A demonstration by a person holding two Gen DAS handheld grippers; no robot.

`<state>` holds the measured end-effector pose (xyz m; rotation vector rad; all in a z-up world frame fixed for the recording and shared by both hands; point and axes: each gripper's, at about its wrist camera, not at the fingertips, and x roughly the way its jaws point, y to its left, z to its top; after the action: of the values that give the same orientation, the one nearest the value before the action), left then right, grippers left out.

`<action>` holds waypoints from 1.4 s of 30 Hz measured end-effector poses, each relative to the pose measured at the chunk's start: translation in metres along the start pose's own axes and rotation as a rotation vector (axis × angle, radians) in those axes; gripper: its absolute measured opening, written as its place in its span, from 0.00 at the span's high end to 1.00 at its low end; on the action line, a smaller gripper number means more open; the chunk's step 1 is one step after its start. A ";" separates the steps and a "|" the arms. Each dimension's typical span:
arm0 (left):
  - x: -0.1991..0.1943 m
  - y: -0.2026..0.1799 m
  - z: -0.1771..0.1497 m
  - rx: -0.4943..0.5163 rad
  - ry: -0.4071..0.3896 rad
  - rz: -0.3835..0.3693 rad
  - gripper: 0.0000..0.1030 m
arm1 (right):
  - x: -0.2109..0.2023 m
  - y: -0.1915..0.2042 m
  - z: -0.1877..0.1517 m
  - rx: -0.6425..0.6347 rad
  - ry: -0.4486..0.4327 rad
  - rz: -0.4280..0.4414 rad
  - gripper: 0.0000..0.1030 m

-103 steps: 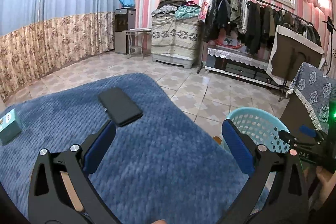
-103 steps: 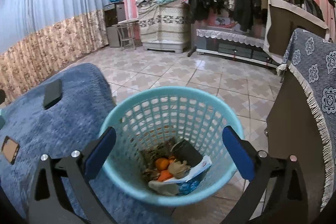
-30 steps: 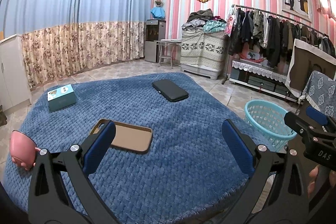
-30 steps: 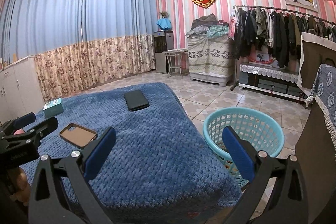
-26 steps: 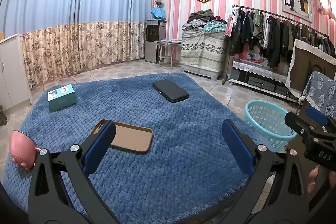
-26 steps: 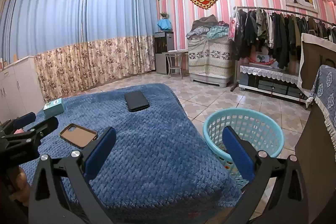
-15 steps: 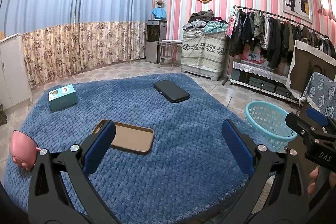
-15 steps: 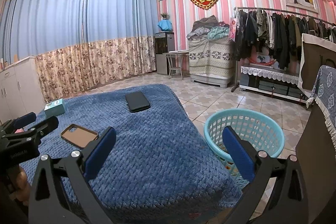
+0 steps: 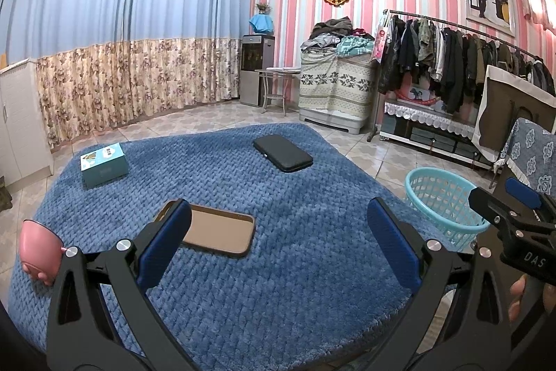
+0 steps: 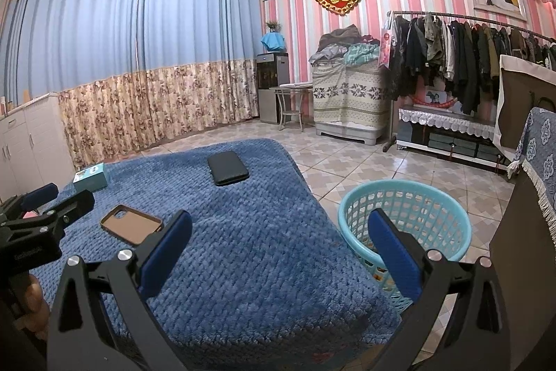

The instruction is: Collect trash

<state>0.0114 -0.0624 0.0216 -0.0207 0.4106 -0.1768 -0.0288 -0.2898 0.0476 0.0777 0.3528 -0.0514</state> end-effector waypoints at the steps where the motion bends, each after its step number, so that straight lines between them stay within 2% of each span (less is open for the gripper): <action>1: 0.000 0.000 0.000 -0.001 -0.001 0.001 0.05 | 0.000 0.000 -0.001 0.000 -0.002 -0.001 0.04; 42: -0.002 0.000 0.001 0.004 -0.007 0.005 0.05 | 0.002 0.001 0.003 0.002 -0.004 -0.002 0.04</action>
<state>0.0098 -0.0622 0.0235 -0.0168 0.4033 -0.1727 -0.0262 -0.2894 0.0499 0.0793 0.3483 -0.0538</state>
